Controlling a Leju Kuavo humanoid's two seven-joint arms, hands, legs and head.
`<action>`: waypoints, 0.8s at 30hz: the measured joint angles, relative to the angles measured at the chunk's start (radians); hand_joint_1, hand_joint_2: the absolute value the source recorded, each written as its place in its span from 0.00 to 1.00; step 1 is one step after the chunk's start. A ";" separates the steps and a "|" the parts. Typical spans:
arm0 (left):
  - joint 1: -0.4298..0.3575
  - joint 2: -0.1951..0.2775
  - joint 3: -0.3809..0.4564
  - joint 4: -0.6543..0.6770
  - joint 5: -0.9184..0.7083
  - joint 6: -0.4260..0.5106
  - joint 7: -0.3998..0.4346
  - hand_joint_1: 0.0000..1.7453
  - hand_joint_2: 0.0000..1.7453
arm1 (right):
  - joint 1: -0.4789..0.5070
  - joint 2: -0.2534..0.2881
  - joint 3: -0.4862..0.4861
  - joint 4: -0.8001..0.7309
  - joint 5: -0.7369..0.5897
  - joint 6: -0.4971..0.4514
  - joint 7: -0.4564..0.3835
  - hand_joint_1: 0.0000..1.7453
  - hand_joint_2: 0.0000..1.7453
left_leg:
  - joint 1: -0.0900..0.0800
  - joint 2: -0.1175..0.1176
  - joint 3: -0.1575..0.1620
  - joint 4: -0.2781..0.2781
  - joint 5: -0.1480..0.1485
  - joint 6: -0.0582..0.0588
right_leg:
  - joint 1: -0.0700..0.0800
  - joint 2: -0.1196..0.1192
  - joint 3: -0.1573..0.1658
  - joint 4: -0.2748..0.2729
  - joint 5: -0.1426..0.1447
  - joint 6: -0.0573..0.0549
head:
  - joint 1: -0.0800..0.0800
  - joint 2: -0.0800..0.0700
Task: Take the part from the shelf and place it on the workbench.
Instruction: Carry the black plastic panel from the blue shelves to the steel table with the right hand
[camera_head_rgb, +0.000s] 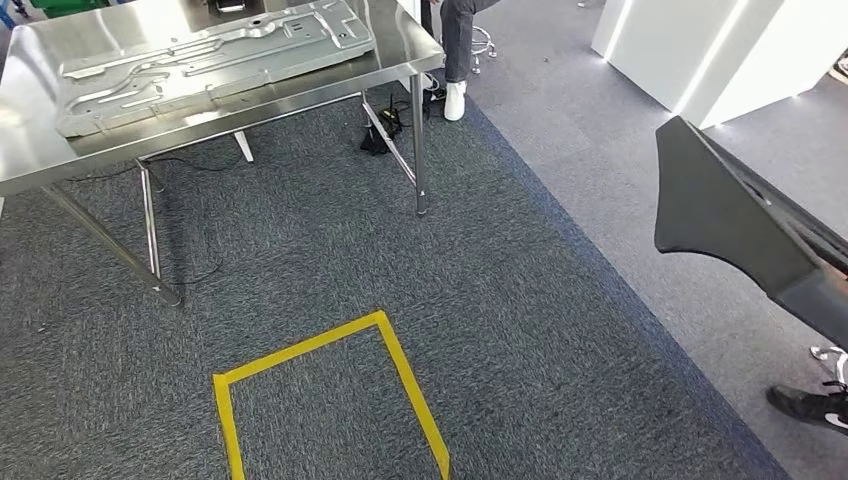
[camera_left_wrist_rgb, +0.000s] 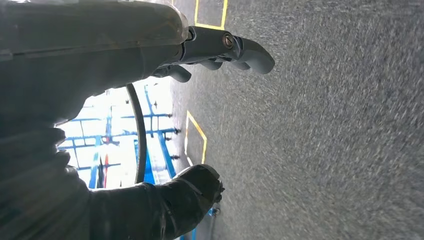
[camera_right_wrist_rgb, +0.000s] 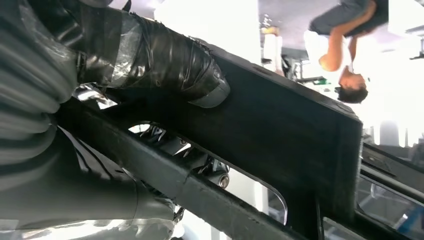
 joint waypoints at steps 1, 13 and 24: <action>0.000 0.000 0.000 0.000 0.000 0.000 0.000 0.00 1.00 | -0.001 0.000 -0.002 -0.001 0.000 0.002 -0.001 1.00 1.00 | 0.003 0.005 -0.035 0.030 -0.033 -0.004 | 0.000 -0.012 0.018 -0.004 -0.012 0.000 | 0.000 0.000; 0.005 0.006 0.000 0.001 -0.005 -0.007 -0.008 0.00 1.00 | -0.025 -0.020 -0.021 -0.006 -0.007 0.065 0.000 1.00 1.00 | -0.007 0.037 0.025 -0.234 0.134 0.049 | -0.005 -0.039 0.119 0.101 -0.099 0.044 | 0.011 0.000; 0.006 0.005 0.000 0.002 -0.006 -0.011 -0.009 0.00 1.00 | -0.031 -0.033 -0.032 -0.005 -0.007 0.073 0.003 1.00 1.00 | -0.001 -0.110 0.153 -0.235 0.028 0.027 | -0.008 0.058 -0.065 0.056 0.020 0.043 | 0.020 0.000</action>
